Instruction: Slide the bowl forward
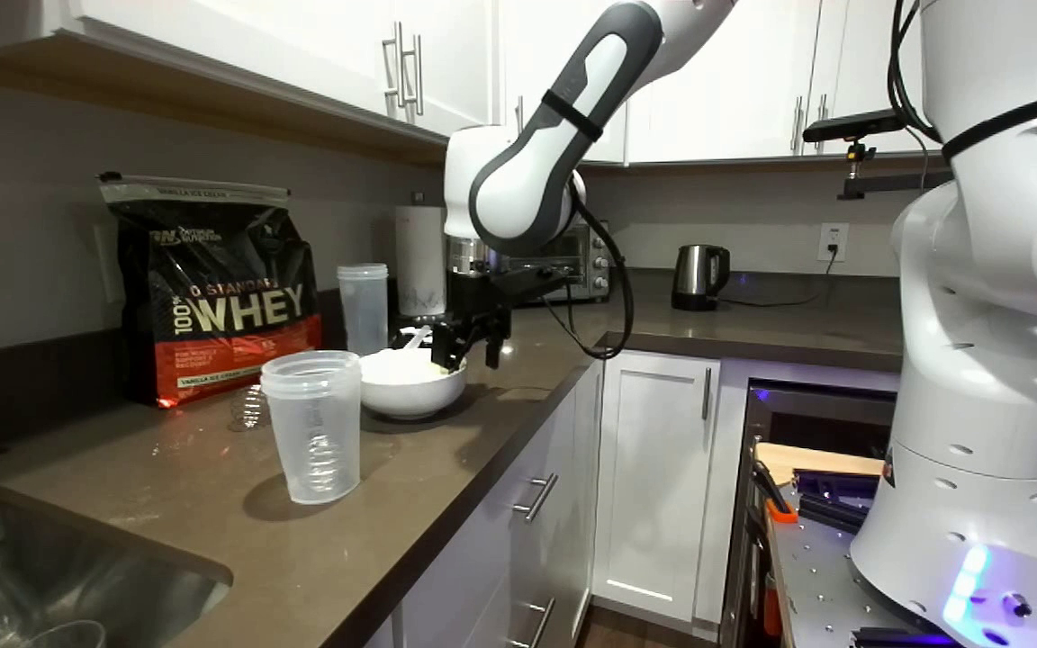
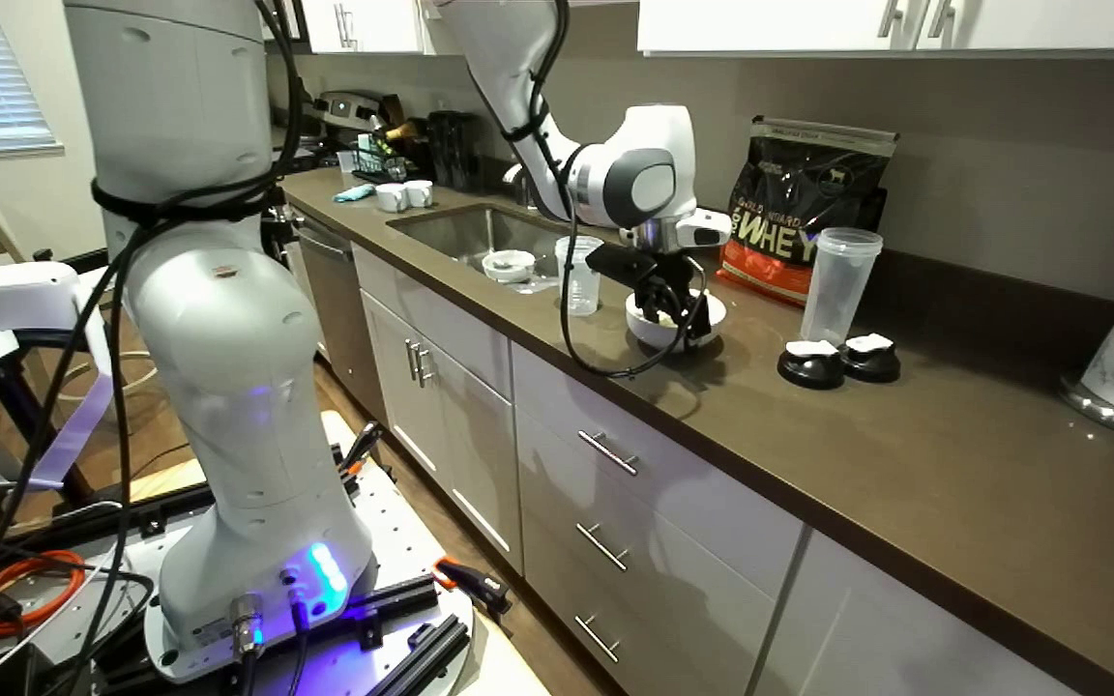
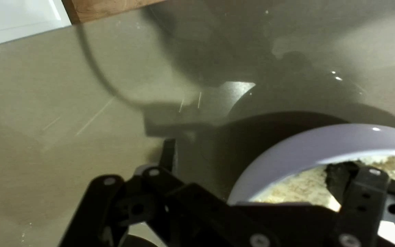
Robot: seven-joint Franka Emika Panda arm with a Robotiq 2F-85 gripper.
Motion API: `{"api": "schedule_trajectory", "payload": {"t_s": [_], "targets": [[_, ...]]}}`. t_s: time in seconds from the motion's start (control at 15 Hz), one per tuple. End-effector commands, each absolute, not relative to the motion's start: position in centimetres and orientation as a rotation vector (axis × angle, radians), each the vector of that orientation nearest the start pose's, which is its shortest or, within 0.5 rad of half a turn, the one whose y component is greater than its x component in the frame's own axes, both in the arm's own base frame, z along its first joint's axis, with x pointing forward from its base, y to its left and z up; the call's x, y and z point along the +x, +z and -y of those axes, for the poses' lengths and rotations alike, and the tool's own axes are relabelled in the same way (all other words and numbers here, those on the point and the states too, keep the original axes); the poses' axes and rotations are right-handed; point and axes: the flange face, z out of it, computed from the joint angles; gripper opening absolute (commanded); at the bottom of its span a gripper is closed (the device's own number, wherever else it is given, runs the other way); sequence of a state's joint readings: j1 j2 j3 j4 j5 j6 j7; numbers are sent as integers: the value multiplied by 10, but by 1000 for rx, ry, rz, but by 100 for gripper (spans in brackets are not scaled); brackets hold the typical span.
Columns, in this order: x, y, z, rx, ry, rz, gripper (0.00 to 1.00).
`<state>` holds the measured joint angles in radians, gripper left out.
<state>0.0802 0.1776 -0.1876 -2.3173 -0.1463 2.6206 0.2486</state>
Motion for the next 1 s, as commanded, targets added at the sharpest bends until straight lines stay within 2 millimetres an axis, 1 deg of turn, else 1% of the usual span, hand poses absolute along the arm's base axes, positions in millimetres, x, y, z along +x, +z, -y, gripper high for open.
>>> {"api": "schedule_trajectory", "payload": {"t_s": [0.0,0.6,0.93], "targets": [[518,281,55,-3232,-178,-397,100],[521,291,54,-3247,-205,-378,100],[519,304,55,-3256,-205,-350,100]]}}
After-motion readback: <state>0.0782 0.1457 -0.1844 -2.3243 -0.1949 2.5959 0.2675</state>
